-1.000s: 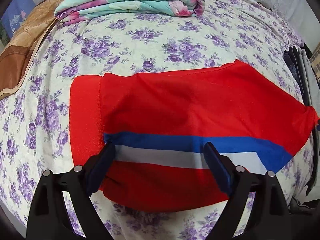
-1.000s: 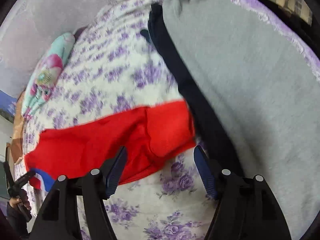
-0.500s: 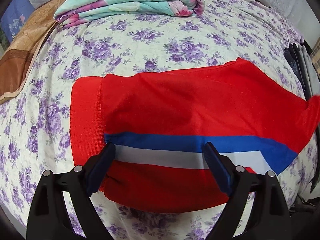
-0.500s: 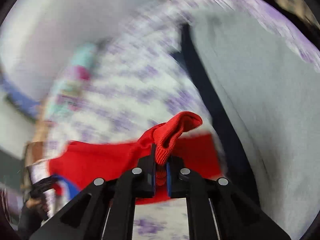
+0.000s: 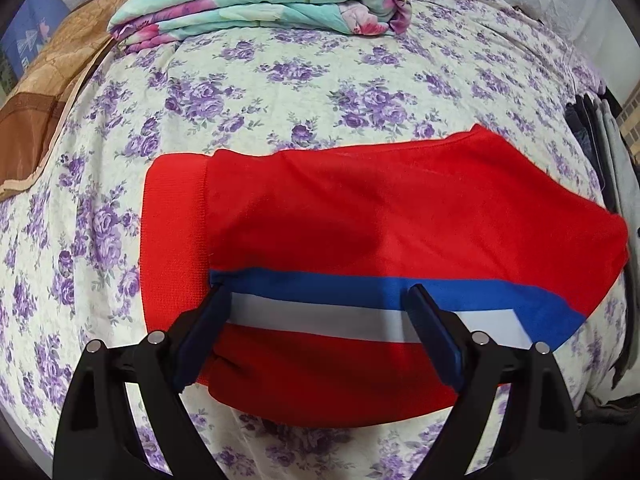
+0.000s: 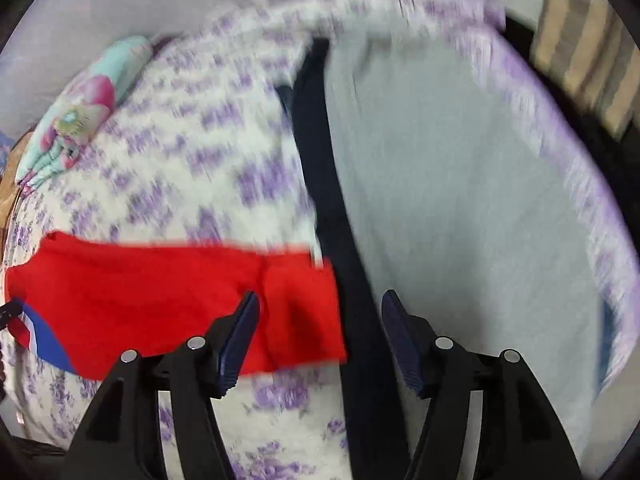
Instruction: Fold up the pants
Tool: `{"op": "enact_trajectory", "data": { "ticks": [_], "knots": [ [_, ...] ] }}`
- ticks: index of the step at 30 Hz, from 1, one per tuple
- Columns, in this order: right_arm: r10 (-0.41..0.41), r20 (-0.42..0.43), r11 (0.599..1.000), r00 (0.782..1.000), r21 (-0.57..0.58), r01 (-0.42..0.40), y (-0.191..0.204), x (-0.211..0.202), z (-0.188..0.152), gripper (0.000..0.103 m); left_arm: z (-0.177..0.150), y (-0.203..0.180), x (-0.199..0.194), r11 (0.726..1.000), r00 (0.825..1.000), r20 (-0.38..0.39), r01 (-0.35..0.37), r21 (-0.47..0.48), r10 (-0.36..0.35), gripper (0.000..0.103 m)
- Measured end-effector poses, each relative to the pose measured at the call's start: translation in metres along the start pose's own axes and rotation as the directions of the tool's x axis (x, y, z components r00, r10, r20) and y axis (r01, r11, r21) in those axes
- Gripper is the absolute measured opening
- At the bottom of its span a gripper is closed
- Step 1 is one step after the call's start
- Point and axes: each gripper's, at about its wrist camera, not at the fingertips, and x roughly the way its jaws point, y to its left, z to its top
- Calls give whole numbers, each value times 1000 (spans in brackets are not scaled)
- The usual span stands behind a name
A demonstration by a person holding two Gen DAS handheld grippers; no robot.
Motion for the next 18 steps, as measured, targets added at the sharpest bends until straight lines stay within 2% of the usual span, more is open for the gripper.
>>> {"op": "enact_trajectory", "data": {
  "ticks": [1,2,3,4,5,7,8,9,11,12,13,14,15,16,17,18],
  "knots": [
    [26,41,1000,999,-10,-25,6,-7,7,64,2,0,-3,1000,1000,2,3,-15,-3,87],
    [66,40,998,997,-24,-65,15,-6,13,63,3,0,-5,1000,1000,6,3,-25,-3,87],
    [117,2,991,993,-72,-116,29,1,17,59,6,-1,-9,999,1000,19,3,-34,-3,87],
    [123,-27,985,992,-117,-126,40,11,18,46,8,-3,-12,999,999,33,9,-34,-8,87],
    [109,-64,977,992,-176,-118,55,24,17,38,10,-6,-16,999,999,46,20,-26,-19,87],
    [85,-165,957,983,-260,-127,77,57,10,36,12,-13,-17,1000,998,58,22,8,-23,89],
    [74,-210,955,975,-268,-130,80,74,7,34,12,-16,-14,1000,999,53,-1,23,0,90],
    [61,-219,960,974,-255,-117,74,89,7,29,12,-16,-9,999,999,41,-31,32,29,92],
    [80,-197,985,977,-136,-108,54,94,12,0,10,-6,8,996,996,-9,-89,7,89,92],
    [80,-198,994,977,-58,-93,46,93,18,0,9,-1,9,995,995,-10,-103,-7,103,90],
    [38,-161,999,986,-14,-41,44,83,25,4,9,1,5,996,996,2,-90,-22,90,90],
    [8,-113,1000,994,-22,-11,51,74,28,14,10,1,1,996,997,15,-78,-38,79,90],
    [15,-73,999,997,-43,-18,60,66,32,23,12,0,-3,996,997,25,-69,-54,71,90],
    [80,-60,993,995,-82,-85,78,61,36,50,15,-2,-7,996,998,37,-56,-66,58,90],
    [140,-64,982,988,-123,-147,97,60,40,60,17,-5,-9,997,998,45,-41,-62,44,90],
    [191,-71,960,979,-193,-201,125,60,45,60,21,-10,-11,998,998,55,-31,-51,34,90]
  ]
}}
